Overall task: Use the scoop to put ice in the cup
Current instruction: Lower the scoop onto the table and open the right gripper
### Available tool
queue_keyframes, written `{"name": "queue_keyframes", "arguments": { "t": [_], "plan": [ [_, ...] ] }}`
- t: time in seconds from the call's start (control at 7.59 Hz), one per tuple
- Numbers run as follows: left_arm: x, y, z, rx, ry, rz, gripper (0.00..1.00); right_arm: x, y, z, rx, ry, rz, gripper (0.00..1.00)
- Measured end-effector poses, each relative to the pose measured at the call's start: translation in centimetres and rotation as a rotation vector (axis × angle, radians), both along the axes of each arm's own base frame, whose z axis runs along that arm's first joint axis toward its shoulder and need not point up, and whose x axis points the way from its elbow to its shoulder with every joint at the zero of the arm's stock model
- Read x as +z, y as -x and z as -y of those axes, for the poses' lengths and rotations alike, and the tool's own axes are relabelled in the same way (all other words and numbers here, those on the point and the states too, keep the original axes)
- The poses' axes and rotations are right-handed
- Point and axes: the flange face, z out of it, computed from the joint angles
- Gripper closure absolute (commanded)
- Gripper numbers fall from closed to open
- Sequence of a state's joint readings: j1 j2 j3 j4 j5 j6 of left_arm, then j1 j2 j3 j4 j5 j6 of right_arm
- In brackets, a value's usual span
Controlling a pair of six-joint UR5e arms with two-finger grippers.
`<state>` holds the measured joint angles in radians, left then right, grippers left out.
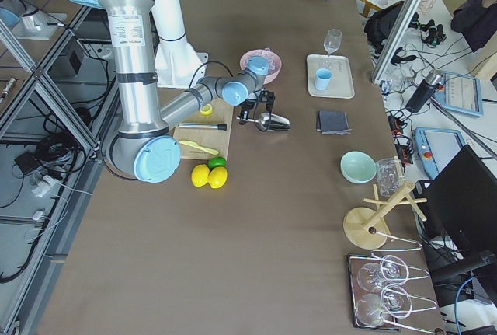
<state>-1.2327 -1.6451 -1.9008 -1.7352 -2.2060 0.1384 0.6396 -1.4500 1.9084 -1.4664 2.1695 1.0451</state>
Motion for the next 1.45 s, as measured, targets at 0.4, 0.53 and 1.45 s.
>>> {"name": "queue_keyframes", "arguments": {
  "t": [0.4, 0.53, 1.45],
  "plan": [
    [7.4, 8.3, -0.4, -0.126, 0.251, -0.027, 0.02, 0.6, 0.4, 0.0, -0.005, 0.002, -0.002, 0.02],
    [9.2, 9.6, -0.5, -0.151, 0.313, -0.027, 0.02, 0.8, 0.6, 0.2, -0.009, 0.002, -0.004, 0.01],
    [11.6, 10.5, -0.5, -0.174, 0.391, -0.028, 0.02, -2.2, -1.7, 0.9, -0.009, -0.060, 0.042, 0.01]
  ]
}}
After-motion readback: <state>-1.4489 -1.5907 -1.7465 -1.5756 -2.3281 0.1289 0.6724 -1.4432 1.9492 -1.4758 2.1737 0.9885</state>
